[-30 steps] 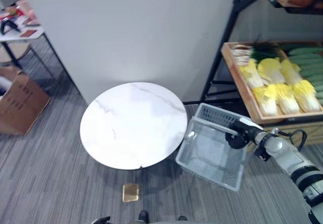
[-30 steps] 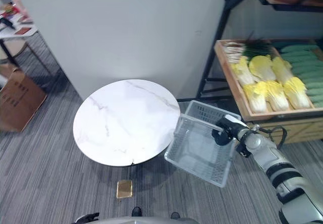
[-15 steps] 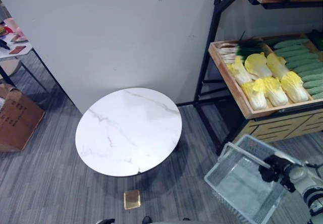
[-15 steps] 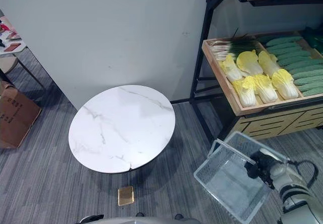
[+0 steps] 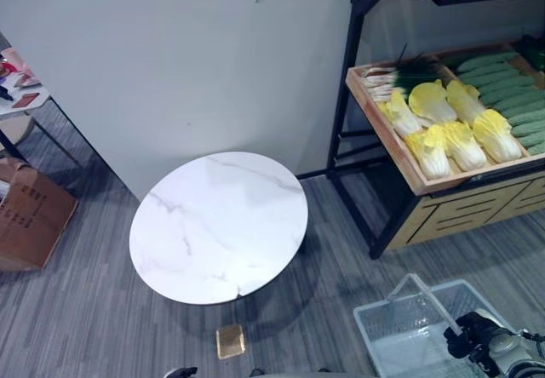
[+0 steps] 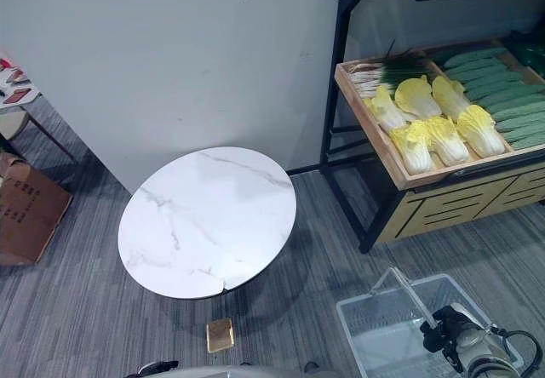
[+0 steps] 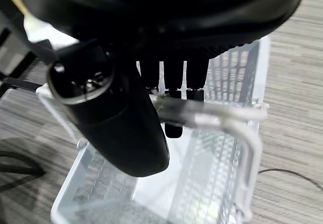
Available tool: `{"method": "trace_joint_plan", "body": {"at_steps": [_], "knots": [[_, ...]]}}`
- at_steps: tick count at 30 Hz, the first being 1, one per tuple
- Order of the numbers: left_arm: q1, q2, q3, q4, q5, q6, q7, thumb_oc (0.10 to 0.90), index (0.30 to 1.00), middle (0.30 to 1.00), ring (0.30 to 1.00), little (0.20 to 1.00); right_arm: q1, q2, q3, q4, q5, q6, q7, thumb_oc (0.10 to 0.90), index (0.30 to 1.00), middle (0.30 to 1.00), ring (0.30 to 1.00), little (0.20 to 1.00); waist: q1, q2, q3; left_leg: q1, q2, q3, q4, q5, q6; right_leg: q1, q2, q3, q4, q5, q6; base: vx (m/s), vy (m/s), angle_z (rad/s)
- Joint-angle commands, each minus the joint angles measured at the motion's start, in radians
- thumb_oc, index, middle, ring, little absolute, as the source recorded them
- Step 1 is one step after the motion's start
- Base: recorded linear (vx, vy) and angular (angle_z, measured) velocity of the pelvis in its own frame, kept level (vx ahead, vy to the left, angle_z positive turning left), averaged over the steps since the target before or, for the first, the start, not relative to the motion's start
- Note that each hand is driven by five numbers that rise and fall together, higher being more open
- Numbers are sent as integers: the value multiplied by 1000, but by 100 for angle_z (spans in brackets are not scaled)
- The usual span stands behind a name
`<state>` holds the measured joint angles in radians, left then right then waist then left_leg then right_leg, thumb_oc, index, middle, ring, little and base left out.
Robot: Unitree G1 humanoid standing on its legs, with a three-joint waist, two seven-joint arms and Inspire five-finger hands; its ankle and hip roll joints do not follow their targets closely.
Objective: Get the vegetables into the basket
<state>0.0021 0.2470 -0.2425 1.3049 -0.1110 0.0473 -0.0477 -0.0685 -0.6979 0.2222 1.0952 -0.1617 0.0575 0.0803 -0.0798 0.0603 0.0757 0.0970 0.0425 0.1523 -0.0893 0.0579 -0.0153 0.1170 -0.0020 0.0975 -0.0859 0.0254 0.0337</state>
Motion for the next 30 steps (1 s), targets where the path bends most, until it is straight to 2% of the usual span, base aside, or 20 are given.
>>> {"method": "trace_joint_plan", "body": {"at_steps": [1, 9, 11, 14, 15, 16, 17, 18, 19, 20, 21, 22, 23, 25, 26, 27, 28, 29, 30], "knots": [[-44, 28, 6, 50, 57, -10, 15, 900, 1000, 1000, 1000, 1000, -123, -32, -15, -45, -44, -25, -60, 400, 300, 300, 300, 300, 17, -92, -4, 48, -47, 11, 60, -157, 53, -5, -2, 18, 48, -32, 52, -2, 81, -32], [-52, 70, 32, 33, 81, -14, 27, 900, 1000, 1000, 1000, 1000, -136, 1, 11, -104, -49, -14, -46, 400, 300, 300, 300, 300, 9, -88, 16, 20, -46, 136, 177, -244, 82, -67, 8, 153, 110, -10, 101, -13, 149, -59], [-64, 79, 29, 20, 86, -17, 33, 900, 1000, 1000, 1000, 1000, -157, 18, 17, -116, -38, -10, -44, 400, 300, 300, 300, 300, 1, -80, 19, 27, -53, 171, 178, -263, 99, -86, 9, 194, 130, 12, 126, -25, 224, -58], [-75, 78, 11, 8, 91, -19, 29, 900, 1000, 1000, 1000, 1000, -176, 21, 28, -124, -43, -9, -44, 400, 300, 300, 300, 300, -12, -71, 22, 35, -60, 178, 169, -273, 106, -91, 6, 198, 132, 28, 145, -8, 163, -34], [-85, 78, 5, 0, 92, -21, 32, 900, 1000, 1000, 1000, 1000, -190, 23, 35, -129, -44, -10, -46, 400, 300, 300, 300, 300, -12, -67, 28, 34, -62, 191, 164, -273, 109, -104, 6, 205, 138, 42, 154, -91, 117, -19], [-109, 78, -14, -15, 92, -24, 33, 900, 1000, 1000, 1000, 1000, -207, 32, 44, -136, -46, -11, -49, 400, 300, 300, 300, 300, -21, -64, 39, 36, -65, 222, 146, -267, 113, -128, 7, 212, 140, 90, 176, -92, 116, -37], [-109, 79, -14, -15, 92, -24, 33, 900, 1000, 1000, 1000, 1000, -208, 32, 44, -136, -46, -11, -49, 400, 300, 300, 300, 300, -19, -64, 39, 37, -65, 224, 144, -266, 113, -129, 7, 214, 139, 92, 176, -137, 96, -57], [-128, 81, -25, -23, 87, -25, 37, 900, 1000, 1000, 1000, 1000, -221, 42, 49, -138, -46, -12, -58, 400, 300, 300, 300, 300, -16, -61, 52, 32, -61, 259, 127, -256, 111, -166, 2, 178, 139, 140, 193, -112, 49, -75], [-145, 85, -31, -36, 81, -28, 36, 900, 1000, 1000, 1000, 1000, -232, 51, 57, -142, -52, -11, -63, 400, 300, 300, 300, 300, 7, -54, 62, 32, -56, 285, 118, -254, 111, -189, -33, 52, 142, 117, 183, -109, 50, -86], [-146, 85, -31, -36, 80, -27, 36, 900, 1000, 1000, 1000, 1000, -232, 51, 56, -142, -52, -10, -63, 400, 300, 300, 300, 300, 5, -53, 62, 32, -56, 282, 118, -254, 111, -189, -33, 50, 145, 115, 182, -72, 57, -133], [-150, 90, -37, -49, 77, -31, 41, 900, 1000, 1000, 1000, 1000, -234, 62, 54, -153, -45, -14, -67, 400, 300, 300, 300, 300, 10, -39, 73, 40, -49, 315, 81, -239, 108, -192, -86, -132, 150, 85, 148, -61, 24, -114], [-149, 92, -35, -50, 78, -28, 43, 900, 1000, 1000, 1000, 1000, -229, 68, 56, -157, -46, -17, -65, 400, 300, 300, 300, 300, 7, -34, 78, 45, -43, 325, 64, -230, 105, -195, -110, -193, 175, 77, 138, -63, 22, -83], [-149, 92, -35, -50, 78, -27, 43, 900, 1000, 1000, 1000, 1000, -229, 68, 57, -157, -46, -17, -65, 400, 300, 300, 300, 300, 5, -34, 77, 45, -43, 323, 63, -229, 105, -195, -111, -195, 177, 75, 138, -19, -18, -37], [-146, 105, -23, -54, 76, -20, 46, 900, 1000, 1000, 1000, 1000, -211, 93, 45, -183, -15, -14, -59, 400, 300, 300, 300, 300, 7, -34, 76, 51, -32, 346, 54, -229, 100, -175, -160, -289, 199, 79, 135, 20, -62, -47], [-146, 105, -23, -55, 76, -20, 46, 900, 1000, 1000, 1000, 1000, -210, 93, 45, -184, -15, -14, -59, 400, 300, 300, 300, 300, 7, -34, 76, 51, -32, 346, 55, -230, 100, -175, -160, -289, 199, 79, 135, 36, -122, -45], [-132, 109, -4, -57, 62, -17, 49, 900, 1000, 1000, 1000, 1000, -211, 120, 26, -186, 40, -13, -63, 400, 300, 300, 300, 300, 35, -37, 77, 45, -22, 378, 86, -245, 97, -160, -210, -417, 231, 59, 136, 19, -75, -42], [-131, 110, -5, -57, 61, -17, 49, 900, 1000, 1000, 1000, 1000, -210, 121, 26, -186, 41, -13, -64, 400, 300, 300, 300, 300, 35, -38, 77, 44, -22, 377, 89, -246, 97, -160, -211, -417, 233, 58, 136, 37, -118, -80], [-124, 109, 2, -56, 64, -15, 47, 900, 1000, 1000, 1000, 1000, -212, 126, 33, -185, 39, -13, -58, 400, 300, 300, 300, 300, 44, -47, 74, 42, -22, 384, 101, -252, 92, -132, -217, -454, 203, 57, 139, 54, -283, -64], [-98, 104, 24, -39, 77, -6, 45, 900, 1000, 1000, 1000, 1000, -218, 139, 60, -181, 27, -11, -47, 400, 300, 300, 300, 300, 71, -78, 58, 27, -17, 426, 147, -267, 77, -87, -214, -489, 98, 94, 156, 68, -363, -54]]}}
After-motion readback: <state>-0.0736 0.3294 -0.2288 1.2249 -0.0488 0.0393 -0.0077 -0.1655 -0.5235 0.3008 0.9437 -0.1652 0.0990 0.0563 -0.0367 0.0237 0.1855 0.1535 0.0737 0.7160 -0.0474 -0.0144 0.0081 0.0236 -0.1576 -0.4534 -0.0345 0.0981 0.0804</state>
